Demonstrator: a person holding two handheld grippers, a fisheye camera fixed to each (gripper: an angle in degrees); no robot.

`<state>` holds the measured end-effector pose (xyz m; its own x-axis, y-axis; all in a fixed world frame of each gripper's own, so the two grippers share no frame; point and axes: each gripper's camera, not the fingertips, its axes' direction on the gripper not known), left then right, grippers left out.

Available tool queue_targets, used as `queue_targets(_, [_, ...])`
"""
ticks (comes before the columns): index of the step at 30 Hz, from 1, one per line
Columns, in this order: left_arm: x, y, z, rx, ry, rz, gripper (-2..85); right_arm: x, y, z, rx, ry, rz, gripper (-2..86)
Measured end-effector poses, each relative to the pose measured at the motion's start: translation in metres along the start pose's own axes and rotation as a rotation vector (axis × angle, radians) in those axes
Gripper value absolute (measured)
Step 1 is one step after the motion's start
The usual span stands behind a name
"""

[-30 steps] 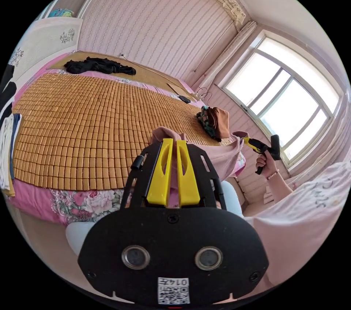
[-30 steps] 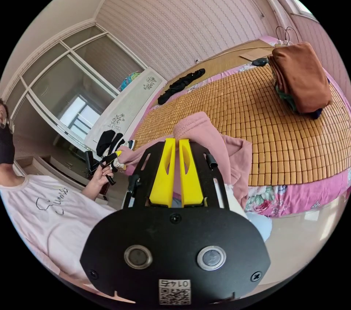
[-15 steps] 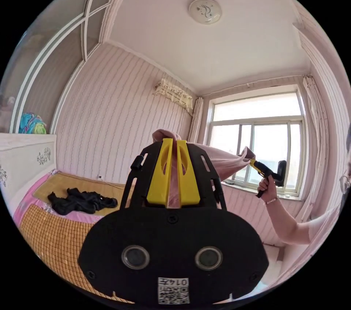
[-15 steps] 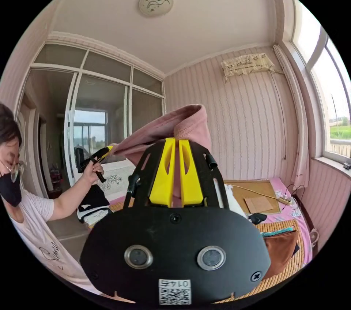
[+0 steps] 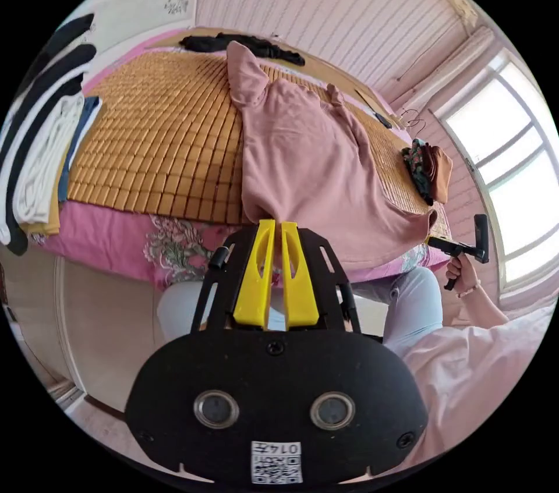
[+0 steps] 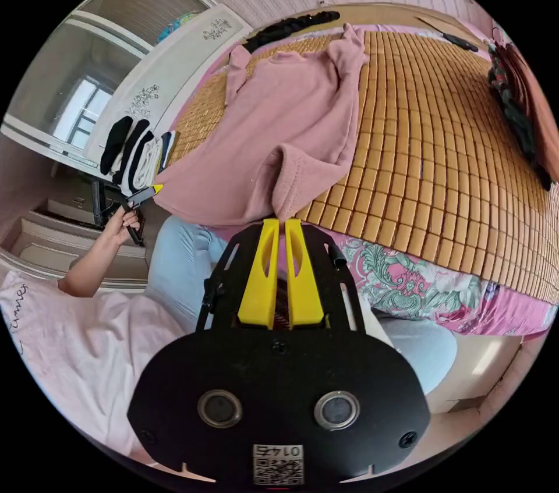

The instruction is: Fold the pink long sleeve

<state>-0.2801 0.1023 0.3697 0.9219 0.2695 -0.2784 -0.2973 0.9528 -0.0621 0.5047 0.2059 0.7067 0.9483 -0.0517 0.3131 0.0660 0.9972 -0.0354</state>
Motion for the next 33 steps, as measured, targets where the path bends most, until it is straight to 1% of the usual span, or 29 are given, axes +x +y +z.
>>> queue_targets(1, [-0.008,0.012,0.014,-0.068,0.015,-0.023,-0.9,0.002,-0.001,0.007,-0.023,-0.001,0.016,0.8])
queue_targets(2, [-0.011,0.022,0.024,-0.122,-0.013,-0.027,-0.9,0.005,-0.003,0.017,-0.073,-0.024,0.051,0.8])
queue_targets(4, [-0.011,0.033,0.029,-0.156,-0.058,0.004,-0.8,0.006,-0.004,0.023,-0.110,-0.054,0.084,0.8])
queue_targets(5, [-0.011,0.037,0.028,-0.161,-0.045,0.011,-0.7,0.004,-0.004,0.022,-0.115,-0.037,0.079,0.8])
queue_targets(11, [-0.014,0.043,0.023,-0.151,0.017,-0.017,-0.5,0.009,-0.007,0.010,-0.166,-0.052,0.112,0.3])
queue_targets(15, [-0.015,0.048,0.018,-0.177,0.011,-0.016,-0.8,0.013,-0.011,-0.002,-0.168,0.086,0.130,0.3])
queue_targets(18, [-0.016,0.052,0.004,-0.170,-0.085,-0.007,-0.9,0.020,-0.020,-0.007,-0.147,0.075,0.149,1.4])
queue_targets(19, [-0.016,0.053,-0.005,-0.150,-0.133,-0.001,-1.0,0.021,-0.023,-0.008,-0.140,0.069,0.153,1.9])
queue_targets(21, [-0.011,0.049,-0.019,-0.096,-0.155,0.034,-1.0,0.023,-0.041,-0.016,-0.085,0.063,0.137,4.9])
queue_targets(23, [0.003,0.034,-0.027,-0.047,-0.158,0.091,-1.0,0.021,-0.062,-0.024,-0.029,0.071,0.095,8.0])
queue_targets(25, [0.020,0.014,-0.021,-0.034,-0.159,0.152,-1.0,0.021,-0.088,-0.032,0.018,0.072,0.069,11.2])
queue_targets(27, [0.040,-0.010,-0.007,-0.019,-0.142,0.232,-1.0,0.027,-0.124,-0.040,0.085,0.023,0.066,13.2])
queue_targets(30, [0.074,-0.059,0.035,-0.015,-0.071,0.332,-1.0,0.037,-0.172,-0.045,0.155,-0.015,0.069,13.2])
queue_targets(33, [0.114,-0.118,0.085,-0.011,-0.003,0.418,-1.0,0.042,-0.229,-0.051,0.178,0.038,-0.002,14.0])
